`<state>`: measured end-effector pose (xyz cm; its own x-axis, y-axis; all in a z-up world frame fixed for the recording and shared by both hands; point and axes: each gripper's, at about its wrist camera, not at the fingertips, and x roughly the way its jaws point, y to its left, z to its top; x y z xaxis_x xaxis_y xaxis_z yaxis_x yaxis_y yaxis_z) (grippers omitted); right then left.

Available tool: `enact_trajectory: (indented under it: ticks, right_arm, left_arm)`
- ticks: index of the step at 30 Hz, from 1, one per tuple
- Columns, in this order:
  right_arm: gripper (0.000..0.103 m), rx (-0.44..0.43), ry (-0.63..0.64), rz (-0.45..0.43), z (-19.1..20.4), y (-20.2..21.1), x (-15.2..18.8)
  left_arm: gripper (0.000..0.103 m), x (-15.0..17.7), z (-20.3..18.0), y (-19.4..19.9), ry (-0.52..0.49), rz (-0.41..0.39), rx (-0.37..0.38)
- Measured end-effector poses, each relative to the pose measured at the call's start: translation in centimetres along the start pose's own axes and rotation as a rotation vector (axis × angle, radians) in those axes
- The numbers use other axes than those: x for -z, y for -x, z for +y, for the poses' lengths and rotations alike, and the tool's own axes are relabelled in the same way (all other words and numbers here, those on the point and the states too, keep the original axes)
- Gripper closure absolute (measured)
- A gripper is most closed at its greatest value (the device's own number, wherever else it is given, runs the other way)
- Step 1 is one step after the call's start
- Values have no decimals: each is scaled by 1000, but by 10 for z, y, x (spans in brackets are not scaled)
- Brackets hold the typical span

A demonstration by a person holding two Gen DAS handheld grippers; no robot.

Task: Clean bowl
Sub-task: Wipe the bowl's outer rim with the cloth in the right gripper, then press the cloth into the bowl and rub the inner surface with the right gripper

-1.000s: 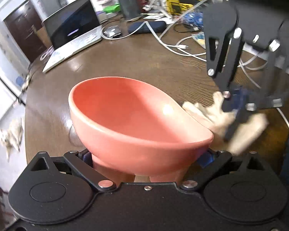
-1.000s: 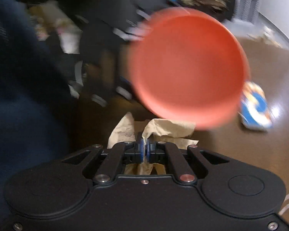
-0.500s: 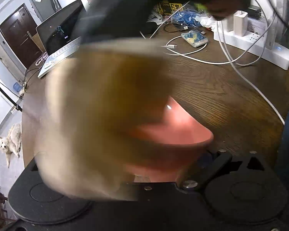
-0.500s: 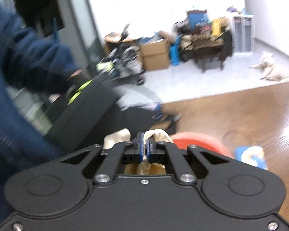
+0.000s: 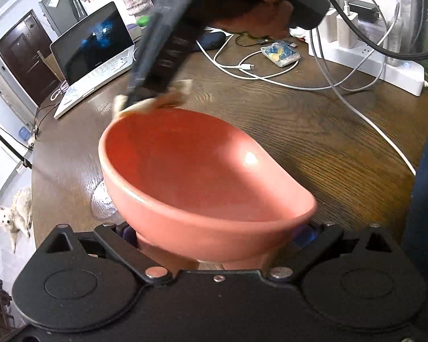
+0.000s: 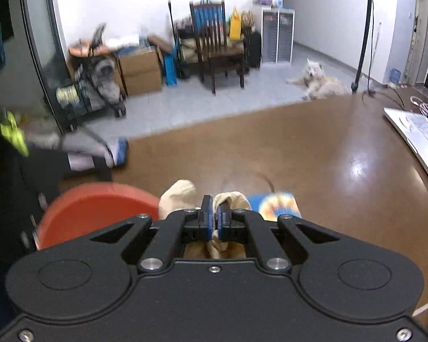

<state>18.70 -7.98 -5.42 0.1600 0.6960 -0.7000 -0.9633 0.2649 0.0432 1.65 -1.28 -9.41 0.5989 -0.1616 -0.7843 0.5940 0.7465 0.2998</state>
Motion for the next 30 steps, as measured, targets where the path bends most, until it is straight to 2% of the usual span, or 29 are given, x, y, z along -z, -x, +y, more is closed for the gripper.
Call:
enact_trajectory:
  ticks: [5,8,14,21,25,30]
  right_arm:
    - [99,17,33,81,7,0,29]
    - [99,22,55,124,16,3,46]
    - [99,4,88,156,28,21,59]
    - [99,25,98,123,20,40,46]
    - [99,-17,100,84,22,52,35]
    - [99,-74,153,79,43,52,30]
  left_arm:
    - [5,0,1,-1,16,-1,5]
    - [5,2,-2,-3,-10,9,5]
    - [5,3,1,-5,9,15,8]
    - [5,5,2,-4,12,18,6]
    - [5,6,2,-3,11,15,3]
    - [5,5,1,-3,4,12,-2]
